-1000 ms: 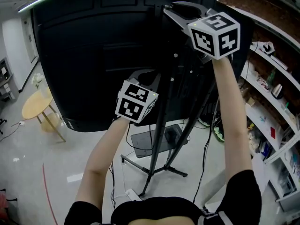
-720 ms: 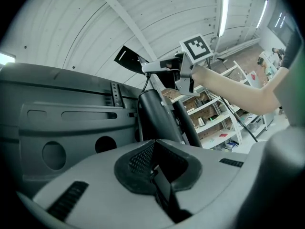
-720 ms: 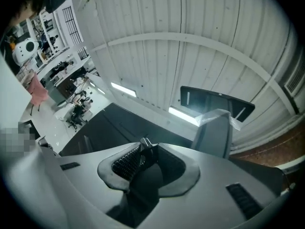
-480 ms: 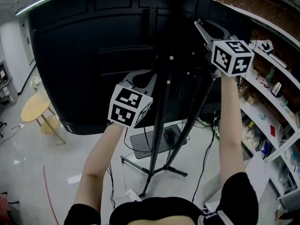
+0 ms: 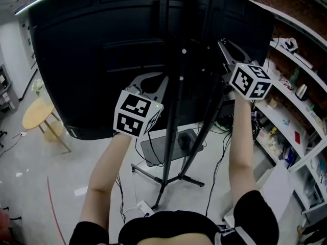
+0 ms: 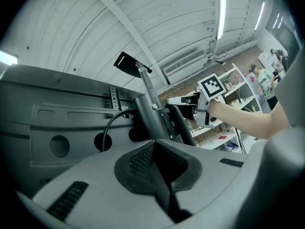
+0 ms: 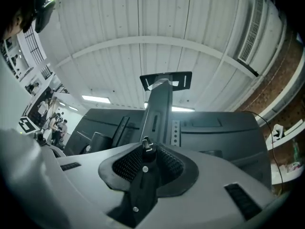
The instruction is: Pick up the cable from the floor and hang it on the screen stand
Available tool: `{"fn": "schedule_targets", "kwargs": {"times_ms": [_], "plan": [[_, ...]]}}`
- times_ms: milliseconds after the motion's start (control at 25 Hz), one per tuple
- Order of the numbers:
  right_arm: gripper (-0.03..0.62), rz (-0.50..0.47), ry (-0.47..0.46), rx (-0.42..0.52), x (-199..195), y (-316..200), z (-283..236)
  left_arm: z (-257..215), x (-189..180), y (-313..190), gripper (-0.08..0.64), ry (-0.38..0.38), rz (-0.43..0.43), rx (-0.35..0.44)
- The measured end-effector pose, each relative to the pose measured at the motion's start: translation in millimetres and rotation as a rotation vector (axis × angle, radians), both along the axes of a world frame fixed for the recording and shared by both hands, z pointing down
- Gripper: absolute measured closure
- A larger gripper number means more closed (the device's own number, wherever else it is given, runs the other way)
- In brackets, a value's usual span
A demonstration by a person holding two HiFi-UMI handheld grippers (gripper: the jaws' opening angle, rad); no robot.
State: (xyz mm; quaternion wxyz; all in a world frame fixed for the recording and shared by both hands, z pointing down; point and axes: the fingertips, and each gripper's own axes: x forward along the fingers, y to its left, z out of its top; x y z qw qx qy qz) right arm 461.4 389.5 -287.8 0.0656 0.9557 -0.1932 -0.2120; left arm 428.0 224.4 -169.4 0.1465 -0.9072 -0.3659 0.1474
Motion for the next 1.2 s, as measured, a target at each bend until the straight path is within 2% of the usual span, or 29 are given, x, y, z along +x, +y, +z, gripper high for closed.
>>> {"fn": "schedule_targets", "kwargs": {"times_ms": [280, 480, 640, 920, 1200], "plan": [[0.486, -0.047, -0.025, 0.07, -6.7, -1.9, 34.9, 20.9, -11.5, -11.1, 0.552, -0.003, -0.025, -0.009], [0.494, -0.031, -0.062, 0.054, -6.5, -5.5, 64.6, 34.0, -21.3, -15.4, 0.552, -0.006, -0.035, -0.014], [0.494, -0.065, -0.091, 0.077, -5.9, -18.8, 89.1, 47.3, -28.0, -18.4, 0.552, -0.025, -0.034, -0.017], [0.495, -0.105, -0.094, 0.089, -15.4, -45.8, 104.6, 65.8, -40.5, -24.8, 0.552, -0.045, -0.033, -0.023], [0.494, -0.082, -0.084, 0.117, -16.9, -43.3, 104.9, 75.2, -50.7, -30.4, 0.552, -0.056, -0.037, -0.022]]}}
